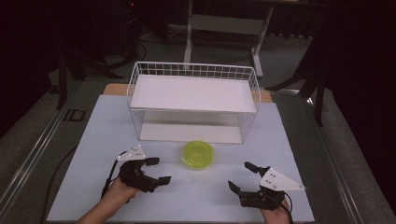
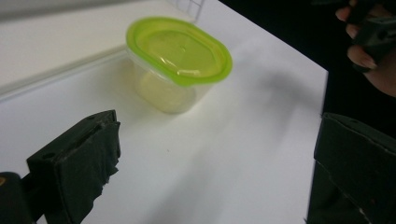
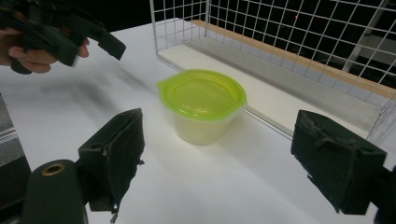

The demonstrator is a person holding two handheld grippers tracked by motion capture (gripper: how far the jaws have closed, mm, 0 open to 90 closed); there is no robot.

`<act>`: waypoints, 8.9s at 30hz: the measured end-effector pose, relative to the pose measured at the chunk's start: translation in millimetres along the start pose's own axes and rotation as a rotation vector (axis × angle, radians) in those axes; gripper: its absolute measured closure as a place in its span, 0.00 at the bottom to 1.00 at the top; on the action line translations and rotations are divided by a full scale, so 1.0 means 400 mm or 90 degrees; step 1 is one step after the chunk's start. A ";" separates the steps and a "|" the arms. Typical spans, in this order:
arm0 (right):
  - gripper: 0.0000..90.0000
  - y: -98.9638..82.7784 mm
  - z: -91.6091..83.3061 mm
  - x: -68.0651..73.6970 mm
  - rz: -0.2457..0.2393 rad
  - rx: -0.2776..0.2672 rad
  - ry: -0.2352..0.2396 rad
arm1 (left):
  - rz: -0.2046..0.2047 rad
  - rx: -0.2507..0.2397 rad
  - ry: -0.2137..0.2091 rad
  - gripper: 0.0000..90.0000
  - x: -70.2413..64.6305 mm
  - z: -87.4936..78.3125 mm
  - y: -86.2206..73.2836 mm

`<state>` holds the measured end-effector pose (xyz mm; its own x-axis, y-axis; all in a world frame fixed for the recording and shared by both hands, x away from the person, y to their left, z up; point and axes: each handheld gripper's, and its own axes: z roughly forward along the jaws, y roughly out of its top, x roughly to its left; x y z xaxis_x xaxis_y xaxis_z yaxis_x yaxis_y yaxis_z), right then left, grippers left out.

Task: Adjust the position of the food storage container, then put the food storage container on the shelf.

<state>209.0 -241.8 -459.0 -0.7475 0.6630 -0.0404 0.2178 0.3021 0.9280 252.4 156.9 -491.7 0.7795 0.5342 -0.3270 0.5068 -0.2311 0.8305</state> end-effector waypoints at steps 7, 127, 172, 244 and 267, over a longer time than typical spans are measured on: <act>0.19 0.003 0.007 0.009 0.000 0.004 -0.001 | 0.045 -0.084 0.011 0.02 -0.051 -0.013 0.015; 0.89 0.064 0.264 -0.050 0.228 0.175 0.047 | -0.125 0.061 0.084 0.91 0.004 0.144 0.101; 0.88 0.089 0.423 -0.167 0.274 0.153 -0.007 | -0.117 0.007 0.142 0.90 0.156 0.212 0.169; 0.52 0.080 0.411 -0.092 0.180 0.055 -0.073 | -0.088 -0.078 0.175 0.53 0.158 0.117 0.127; 0.65 0.016 0.411 -0.020 0.135 0.096 -0.069 | -0.023 -0.077 0.104 0.02 0.050 0.092 0.038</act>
<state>319.6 -132.6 -513.6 -0.6048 0.7898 0.1021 0.4595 0.2413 0.8548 289.4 134.2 -502.1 0.6860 0.6679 -0.2887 0.4784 -0.1151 0.8706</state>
